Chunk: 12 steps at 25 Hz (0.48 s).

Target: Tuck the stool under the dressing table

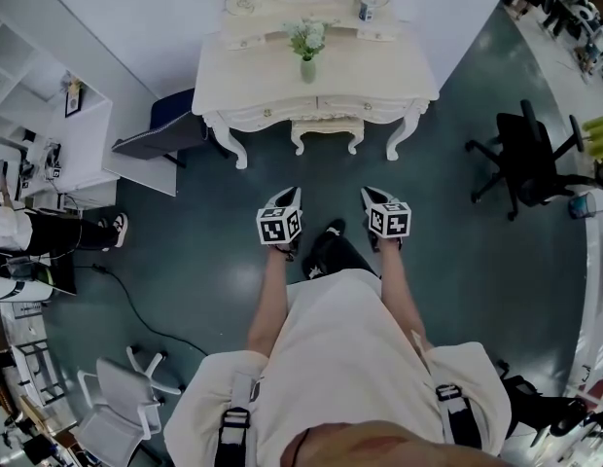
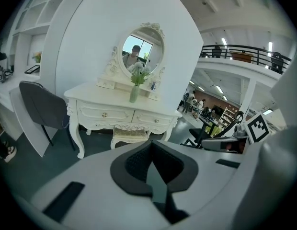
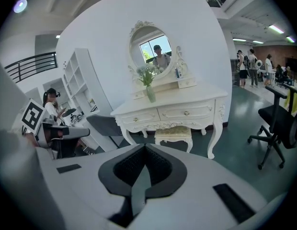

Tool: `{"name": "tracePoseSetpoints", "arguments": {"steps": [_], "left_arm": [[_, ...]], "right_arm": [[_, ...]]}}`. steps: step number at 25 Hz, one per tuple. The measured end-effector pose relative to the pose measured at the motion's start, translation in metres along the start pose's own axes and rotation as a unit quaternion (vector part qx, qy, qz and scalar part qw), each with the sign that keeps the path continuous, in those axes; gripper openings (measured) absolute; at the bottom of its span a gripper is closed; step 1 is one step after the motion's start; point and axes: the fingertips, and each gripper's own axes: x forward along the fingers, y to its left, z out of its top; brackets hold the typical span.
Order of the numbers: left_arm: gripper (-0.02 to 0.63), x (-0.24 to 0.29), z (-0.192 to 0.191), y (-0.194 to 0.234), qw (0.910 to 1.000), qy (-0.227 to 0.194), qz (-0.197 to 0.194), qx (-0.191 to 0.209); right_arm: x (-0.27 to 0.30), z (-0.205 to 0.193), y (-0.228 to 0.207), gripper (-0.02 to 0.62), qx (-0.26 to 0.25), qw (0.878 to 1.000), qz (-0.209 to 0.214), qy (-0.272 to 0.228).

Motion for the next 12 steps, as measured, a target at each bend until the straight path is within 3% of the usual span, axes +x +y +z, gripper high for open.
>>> {"name": "tracePoseSetpoints", "arguments": {"steps": [12], "left_arm": [[0.015, 0.0069, 0.0064, -0.0020, 1.0000, 0.001, -0.003, -0.006]], "right_arm": [[0.0012, 0.0100, -0.0042, 0.043, 0.004, 1.000, -0.002, -0.008]]}}
